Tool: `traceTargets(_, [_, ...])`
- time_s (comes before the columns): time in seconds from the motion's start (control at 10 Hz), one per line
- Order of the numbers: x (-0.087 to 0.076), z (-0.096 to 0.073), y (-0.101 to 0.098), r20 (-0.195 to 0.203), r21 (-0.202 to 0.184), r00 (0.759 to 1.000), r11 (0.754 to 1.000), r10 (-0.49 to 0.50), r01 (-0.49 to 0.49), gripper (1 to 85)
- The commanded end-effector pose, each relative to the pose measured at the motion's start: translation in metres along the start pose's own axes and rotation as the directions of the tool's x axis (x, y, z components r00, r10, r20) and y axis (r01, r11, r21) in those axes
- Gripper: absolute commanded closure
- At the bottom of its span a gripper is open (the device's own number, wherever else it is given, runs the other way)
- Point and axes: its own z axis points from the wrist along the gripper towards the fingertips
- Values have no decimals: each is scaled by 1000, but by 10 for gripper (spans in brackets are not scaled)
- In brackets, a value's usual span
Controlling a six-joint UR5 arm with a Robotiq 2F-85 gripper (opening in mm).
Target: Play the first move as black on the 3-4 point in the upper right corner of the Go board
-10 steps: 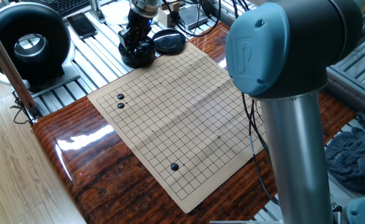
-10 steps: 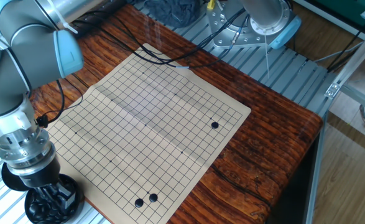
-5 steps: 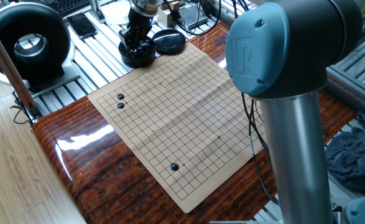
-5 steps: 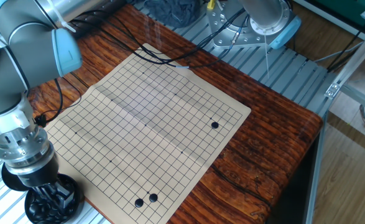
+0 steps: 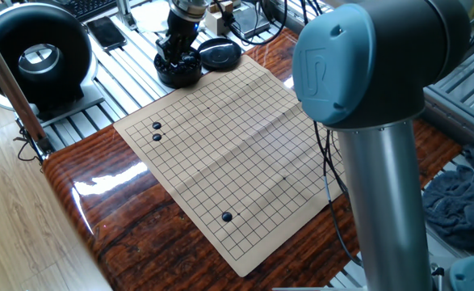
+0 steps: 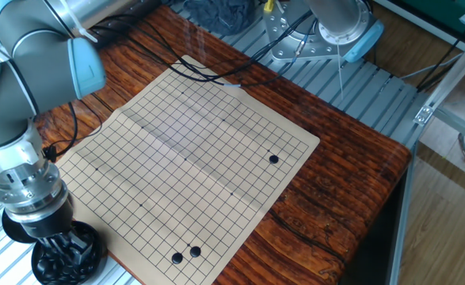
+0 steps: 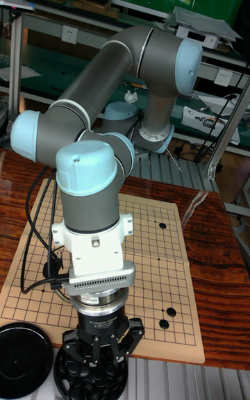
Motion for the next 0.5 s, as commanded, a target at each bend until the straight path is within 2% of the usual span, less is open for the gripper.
traceTargets(0.0, [-3, -1, 2, 9, -12, 1000, 1000, -2, 2, 563])
traceTargets(0.2, [2, 0, 7, -5, -33, 1000, 999, -1, 0, 557])
traceTargets(0.4, [13, 2, 5, -42, -31, 999, 999, -19, 18, 553])
